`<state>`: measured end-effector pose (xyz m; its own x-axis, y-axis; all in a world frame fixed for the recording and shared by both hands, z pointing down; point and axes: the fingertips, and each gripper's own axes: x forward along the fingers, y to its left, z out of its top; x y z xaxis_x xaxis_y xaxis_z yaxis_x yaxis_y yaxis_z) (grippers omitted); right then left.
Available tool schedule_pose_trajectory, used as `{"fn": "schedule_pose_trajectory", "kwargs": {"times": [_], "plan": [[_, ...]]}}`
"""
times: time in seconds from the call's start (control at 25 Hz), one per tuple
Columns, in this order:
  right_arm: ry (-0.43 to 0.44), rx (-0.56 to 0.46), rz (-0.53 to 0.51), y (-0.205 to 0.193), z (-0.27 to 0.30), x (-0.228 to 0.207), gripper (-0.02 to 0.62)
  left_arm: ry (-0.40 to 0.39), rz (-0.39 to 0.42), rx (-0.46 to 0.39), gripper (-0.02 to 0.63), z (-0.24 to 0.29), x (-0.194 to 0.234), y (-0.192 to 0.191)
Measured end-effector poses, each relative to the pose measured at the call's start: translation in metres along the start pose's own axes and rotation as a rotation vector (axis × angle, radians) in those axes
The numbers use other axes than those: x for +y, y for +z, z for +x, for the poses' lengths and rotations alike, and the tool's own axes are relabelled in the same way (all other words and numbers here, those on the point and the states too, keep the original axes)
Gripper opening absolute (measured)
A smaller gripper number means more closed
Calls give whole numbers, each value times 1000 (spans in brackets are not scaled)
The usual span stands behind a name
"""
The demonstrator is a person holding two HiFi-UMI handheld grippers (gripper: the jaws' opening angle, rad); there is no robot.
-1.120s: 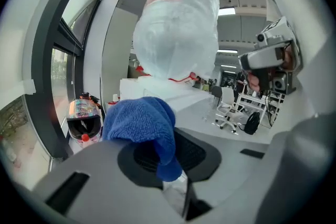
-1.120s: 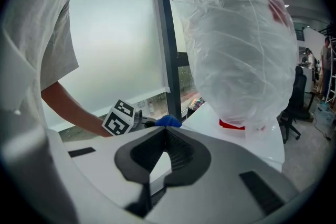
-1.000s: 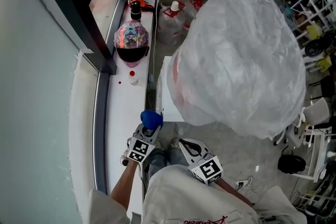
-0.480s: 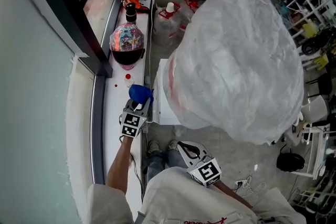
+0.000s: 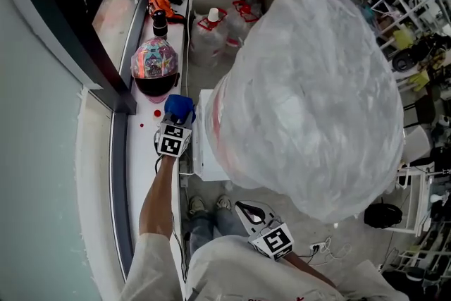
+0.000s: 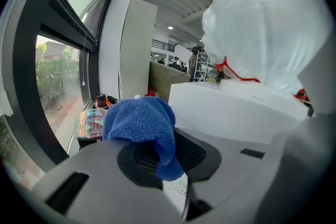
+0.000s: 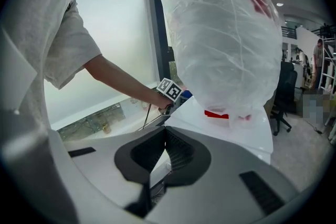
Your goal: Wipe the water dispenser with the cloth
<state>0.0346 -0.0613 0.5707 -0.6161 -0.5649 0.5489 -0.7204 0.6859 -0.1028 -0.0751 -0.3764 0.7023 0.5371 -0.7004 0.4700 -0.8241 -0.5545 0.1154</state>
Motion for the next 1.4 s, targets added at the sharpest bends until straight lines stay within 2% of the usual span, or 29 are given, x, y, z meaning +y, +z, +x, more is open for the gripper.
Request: {"fn": "schedule_pose_trajectory", "kwargs": {"times": [0.16,0.48,1.0,1.4], "plan": [[-2,20,-20,0,-3,-3,15,-35,-20,22,58,19,-9,-2],[-7,21,6,-6,-5,-9,15,-74,12,15,58,17,-24,-7],[39,0,-22,-4,3,1,15,-124,12,20,58,-57,-83,-70],[65,-12,-39,-7,0,20,14,-140,-58,39,58,-114,-134,-121]]}}
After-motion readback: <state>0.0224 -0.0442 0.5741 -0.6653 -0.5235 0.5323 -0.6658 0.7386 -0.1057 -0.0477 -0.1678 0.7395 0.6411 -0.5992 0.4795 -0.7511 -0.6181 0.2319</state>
